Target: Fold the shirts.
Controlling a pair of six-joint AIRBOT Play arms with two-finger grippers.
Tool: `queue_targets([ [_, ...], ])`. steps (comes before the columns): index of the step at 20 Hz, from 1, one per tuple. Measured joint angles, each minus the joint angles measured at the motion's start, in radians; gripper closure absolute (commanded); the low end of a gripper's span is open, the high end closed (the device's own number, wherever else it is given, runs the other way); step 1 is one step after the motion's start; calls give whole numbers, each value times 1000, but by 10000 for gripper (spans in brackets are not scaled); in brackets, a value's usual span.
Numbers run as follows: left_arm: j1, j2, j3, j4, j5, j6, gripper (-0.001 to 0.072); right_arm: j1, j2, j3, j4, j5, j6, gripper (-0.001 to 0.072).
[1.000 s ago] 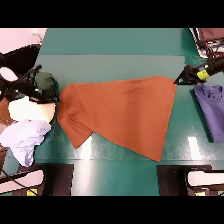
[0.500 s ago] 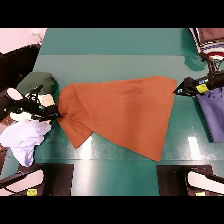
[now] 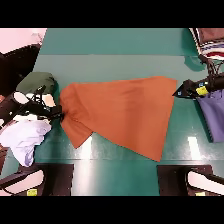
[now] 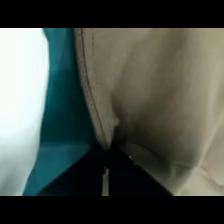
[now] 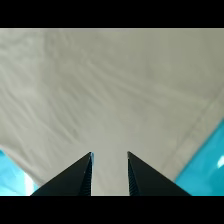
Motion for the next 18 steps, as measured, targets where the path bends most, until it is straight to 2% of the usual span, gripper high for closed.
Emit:
queue_targets([
  [5, -2, 119, 42, -12, -15, 2, 681, -16, 61, -120, -105, 77, 39, 441],
  [6, -2, 145, 45, -13, -17, 4, 681, -25, 92, -182, -122, 79, 51, 349],
  [7, -2, 168, 48, -13, -22, 9, 681, -34, 124, -246, -132, 83, 63, 206],
  [10, -2, 207, 52, -14, -39, 18, 681, -47, 229, -460, -150, 84, 89, 215],
  [12, -2, 219, 54, -16, -46, 23, 681, -32, 298, -600, -155, 79, 115, 279],
  [18, -2, 229, 55, -16, -54, 25, 681, 122, 407, -835, -126, -15, 203, 280],
])
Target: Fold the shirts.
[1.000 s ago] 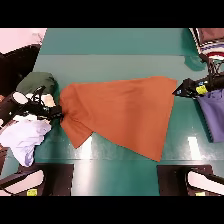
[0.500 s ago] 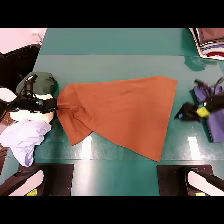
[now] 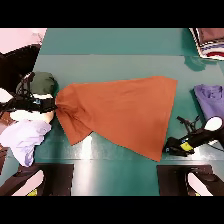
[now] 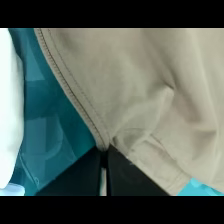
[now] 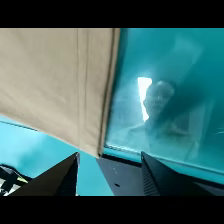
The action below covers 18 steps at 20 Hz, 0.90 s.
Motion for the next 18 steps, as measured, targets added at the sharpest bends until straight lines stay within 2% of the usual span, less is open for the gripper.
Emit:
queue_targets([
  [4, 0, 1, 0, 0, -3, 1, 681, 108, -50, -29, 46, -63, 41, 286],
  [5, 0, 1, 0, 0, -3, 1, 681, 131, -69, -25, 50, -75, 45, 364],
  [7, 0, 1, 0, 0, -4, 2, 681, 180, -116, -2, 56, -121, 49, 585],
  [8, 0, 1, 0, 0, -5, 1, 682, 205, -138, 15, 55, -145, 49, 655],
  [9, 0, 3, 1, 0, -8, 2, 682, 226, -156, 35, 49, -158, 49, 693],
  [13, 0, 52, 32, 14, -31, 0, 683, 288, -173, 159, -6, -225, 49, 693],
  [18, 0, 213, 257, 32, -94, -18, 681, 214, -18, 478, -90, -172, 50, 694],
])
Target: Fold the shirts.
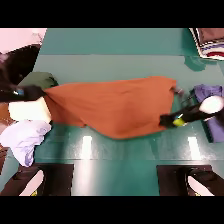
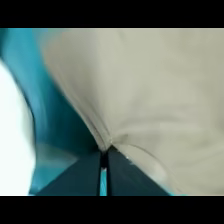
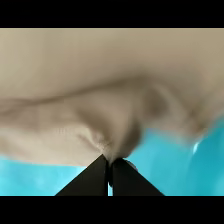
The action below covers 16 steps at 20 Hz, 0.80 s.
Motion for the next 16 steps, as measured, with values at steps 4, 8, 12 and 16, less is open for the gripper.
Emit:
queue_targets([
  [4, 0, 90, 314, 0, -23, -41, 682, -167, 122, 346, -37, 26, -36, 693],
  [8, 0, 119, 643, -21, -34, -87, 682, -349, 175, 681, -44, 48, -89, 694],
  [12, 0, 127, 882, -56, -5, -108, 683, -477, 144, 974, -49, 109, -127, 694],
  [16, 0, 107, 964, -80, 13, -119, 683, -519, 58, 1169, -48, 185, -141, 695],
])
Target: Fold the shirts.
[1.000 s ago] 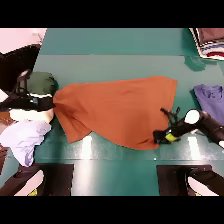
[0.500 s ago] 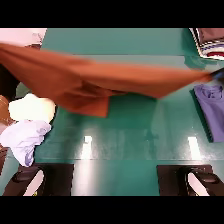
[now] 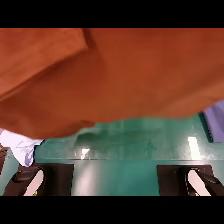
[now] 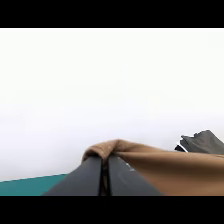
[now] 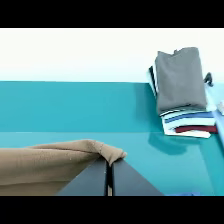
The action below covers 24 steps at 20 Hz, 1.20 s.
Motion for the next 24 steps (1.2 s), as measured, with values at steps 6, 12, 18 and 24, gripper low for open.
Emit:
queue_targets([
  [6, -1, -188, -144, -39, -138, -3, 682, -13, -122, -138, 4, 80, -6, 695],
  [12, -54, -510, -410, -27, -158, 54, 682, 43, -366, -410, -14, 76, -35, 695],
  [18, -103, -854, -406, -1, 74, 81, 682, 123, -698, -362, -14, -55, -49, 695],
  [24, -108, -1008, -270, 2, 172, 90, 681, 158, -902, -109, -8, -109, -49, 695],
])
